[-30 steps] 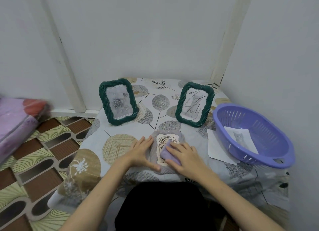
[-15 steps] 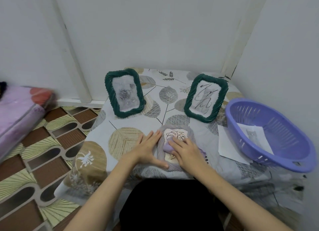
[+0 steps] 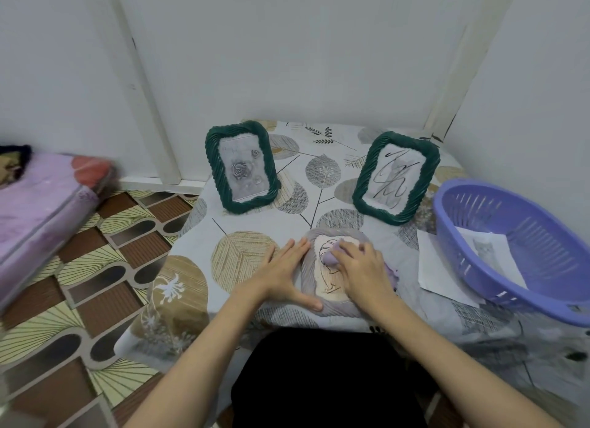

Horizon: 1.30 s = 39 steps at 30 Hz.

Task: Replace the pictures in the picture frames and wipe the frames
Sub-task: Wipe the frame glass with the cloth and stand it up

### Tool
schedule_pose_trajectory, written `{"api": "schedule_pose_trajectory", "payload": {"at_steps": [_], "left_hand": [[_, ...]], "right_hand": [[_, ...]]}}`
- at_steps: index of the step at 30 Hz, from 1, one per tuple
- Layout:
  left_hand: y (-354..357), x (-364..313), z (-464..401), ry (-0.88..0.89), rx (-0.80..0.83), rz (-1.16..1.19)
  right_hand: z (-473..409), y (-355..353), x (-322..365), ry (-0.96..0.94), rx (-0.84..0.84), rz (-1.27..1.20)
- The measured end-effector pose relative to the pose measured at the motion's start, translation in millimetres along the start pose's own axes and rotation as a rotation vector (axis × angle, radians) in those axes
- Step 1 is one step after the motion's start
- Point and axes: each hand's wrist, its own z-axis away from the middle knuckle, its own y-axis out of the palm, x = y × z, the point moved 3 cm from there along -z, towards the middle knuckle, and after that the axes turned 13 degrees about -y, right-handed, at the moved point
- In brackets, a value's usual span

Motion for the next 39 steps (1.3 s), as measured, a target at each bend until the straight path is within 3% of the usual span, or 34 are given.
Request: {"api": "schedule_pose_trajectory", "payload": {"at_steps": [3,5,13,16,19,22,25,32,36,39], "left_hand": [[0,0,-1,0.005,-0.006,0.001],[0,0,-1,0.006,-0.010,0.010],[2,1,0,0.006,-0.027,-0.025],[2,0,1,-0.001,-0.021,-0.024],[3,-1,1,-0.010,-0.018,-0.011],[2,-1,2,-0.014,-0.021,-0.020],[1,-2,2,-0.014,-0.019,-0.027],[1,-2,2,-0.015,-0.005,-0.021],[1,-2,3,-0.018,-0.001,-0.022],[0,-4,4,-0.016,0.001,-0.028]], "right_hand": [[-24,4,2,0.146,0.069,-0.071],[-36,9,12,0.137,0.079,-0.163],[33,-6,5,-0.388,-0.049,-0.201],[13,-10,-1,-0.233,0.002,-0.151],[-7,-9,15,-0.052,0.145,-0.262],[14,-16,28,-0.097,0.172,-0.329],[35,-27,17,-0.161,0.090,-0.282],[0,-14,7,0.107,0.103,-0.441],[19,-17,16,-0.065,0.060,-0.550],[21,-19,-2,-0.030,0.059,-0.546]]}}
